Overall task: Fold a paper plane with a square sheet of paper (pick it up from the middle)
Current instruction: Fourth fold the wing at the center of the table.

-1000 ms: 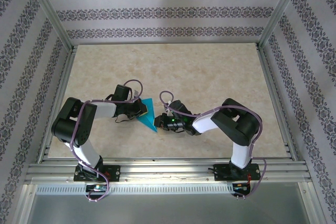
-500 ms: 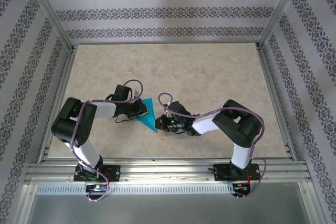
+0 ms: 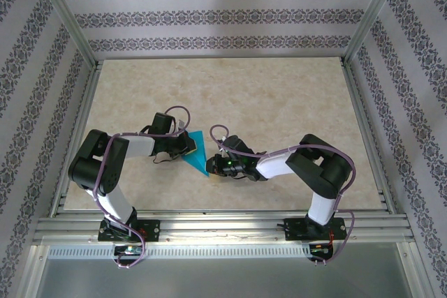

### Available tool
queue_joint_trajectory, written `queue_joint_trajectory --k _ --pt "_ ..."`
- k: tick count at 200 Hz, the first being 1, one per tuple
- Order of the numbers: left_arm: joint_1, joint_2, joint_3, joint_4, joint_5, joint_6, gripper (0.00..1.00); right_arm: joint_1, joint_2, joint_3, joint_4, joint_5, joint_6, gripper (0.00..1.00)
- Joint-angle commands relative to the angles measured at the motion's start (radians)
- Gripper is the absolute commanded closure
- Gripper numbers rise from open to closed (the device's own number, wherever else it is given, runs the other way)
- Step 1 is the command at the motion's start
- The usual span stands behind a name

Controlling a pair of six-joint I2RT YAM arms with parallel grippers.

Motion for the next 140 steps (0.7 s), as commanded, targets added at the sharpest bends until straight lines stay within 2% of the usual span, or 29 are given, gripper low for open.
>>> queue_joint_trajectory --k 1,40,104,140 --pt "-0.01 0.011 -0.011 -0.062 -0.027 0.016 0.93 0.024 0.016 -0.014 -0.139 -0.01 -0.024 0.87" --pt "-0.009 0.003 -0.015 -0.063 -0.034 0.014 0.93 0.024 0.017 -0.011 -0.157 -0.01 -0.036 0.92" --pt "-0.01 0.005 -0.026 -0.059 -0.041 0.014 0.93 0.021 -0.015 -0.018 -0.154 -0.005 -0.037 0.85" --pt "-0.01 0.007 -0.025 -0.058 -0.041 0.01 0.93 0.0 -0.12 -0.026 -0.161 0.01 -0.036 0.8"
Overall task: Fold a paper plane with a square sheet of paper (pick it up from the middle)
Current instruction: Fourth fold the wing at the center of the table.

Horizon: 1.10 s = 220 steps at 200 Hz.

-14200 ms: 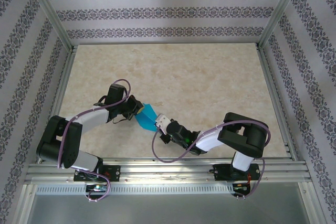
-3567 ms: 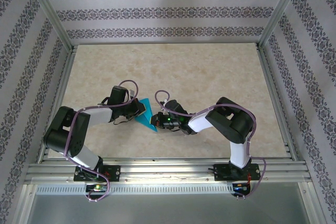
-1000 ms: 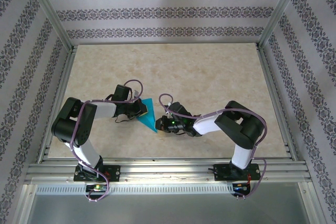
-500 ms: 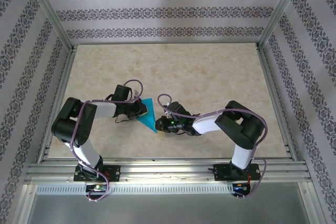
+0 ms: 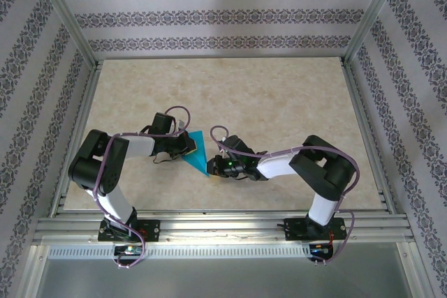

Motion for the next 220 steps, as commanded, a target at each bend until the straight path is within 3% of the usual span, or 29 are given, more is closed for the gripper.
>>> queue_joint_trajectory --k 1,26,45,84,110,220 --pt "-0.006 0.007 -0.025 -0.058 -0.041 0.01 0.93 -0.006 -0.079 -0.025 -0.083 0.011 -0.014 0.8" --pt "-0.006 0.005 -0.021 -0.066 -0.047 0.014 0.93 -0.026 -0.159 -0.027 -0.095 0.03 -0.013 0.77" --pt "-0.006 0.006 -0.021 -0.065 -0.044 0.014 0.93 -0.026 -0.169 0.02 -0.112 -0.014 -0.042 0.82" --pt "-0.006 0.007 -0.023 -0.061 -0.041 0.016 0.93 0.001 -0.047 0.157 -0.115 -0.082 -0.036 0.94" --pt "-0.006 0.009 -0.025 -0.058 -0.042 0.017 0.93 0.013 0.029 0.209 -0.122 -0.061 -0.015 0.98" --pt "-0.005 0.007 -0.032 -0.058 -0.037 0.02 0.93 0.021 0.126 0.243 -0.169 -0.002 -0.003 0.99"
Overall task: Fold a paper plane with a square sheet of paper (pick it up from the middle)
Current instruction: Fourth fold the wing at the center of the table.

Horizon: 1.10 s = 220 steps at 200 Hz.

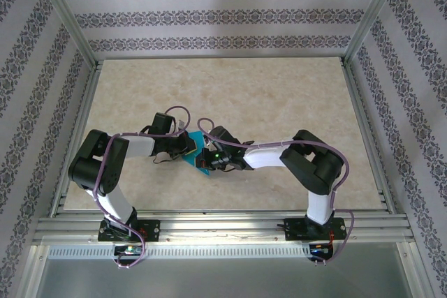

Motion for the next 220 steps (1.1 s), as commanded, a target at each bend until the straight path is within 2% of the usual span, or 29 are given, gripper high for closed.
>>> queue_joint_trajectory --k 1,93,128,220 --pt "-0.006 0.007 -0.031 -0.059 -0.037 0.02 0.93 0.006 0.009 -0.001 -0.023 0.039 0.018 0.99" --pt "-0.006 0.022 -0.029 -0.05 -0.033 0.016 0.93 0.001 0.017 -0.072 0.025 0.012 0.054 0.97" --pt "-0.006 0.02 -0.033 -0.044 -0.039 0.008 0.94 0.004 0.005 -0.16 0.085 0.008 0.098 0.97" --pt "-0.006 0.033 -0.061 -0.025 -0.082 -0.024 0.97 0.061 -0.068 -0.272 0.097 0.024 0.109 0.95"
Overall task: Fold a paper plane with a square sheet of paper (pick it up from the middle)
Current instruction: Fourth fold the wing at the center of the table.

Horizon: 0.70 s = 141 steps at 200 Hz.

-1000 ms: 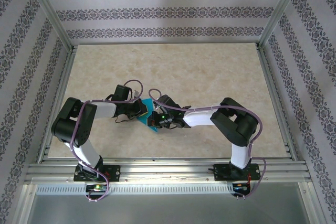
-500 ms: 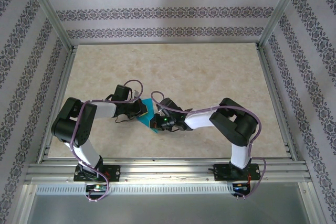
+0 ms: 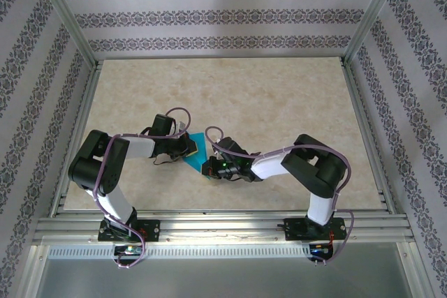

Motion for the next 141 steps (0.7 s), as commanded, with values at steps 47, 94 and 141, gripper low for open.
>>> queue_joint_trajectory --k 47,94,141 --pt "-0.003 0.035 -0.043 -0.045 -0.107 -0.012 0.98 0.047 -0.069 -0.139 -0.124 -0.004 -0.009 0.94" --pt "-0.002 0.015 -0.044 -0.04 -0.093 -0.004 0.98 0.037 -0.185 -0.113 -0.147 0.004 -0.017 0.95" --pt "-0.004 -0.001 -0.046 -0.039 -0.092 -0.003 0.98 -0.001 -0.246 -0.002 -0.163 0.013 -0.043 0.96"
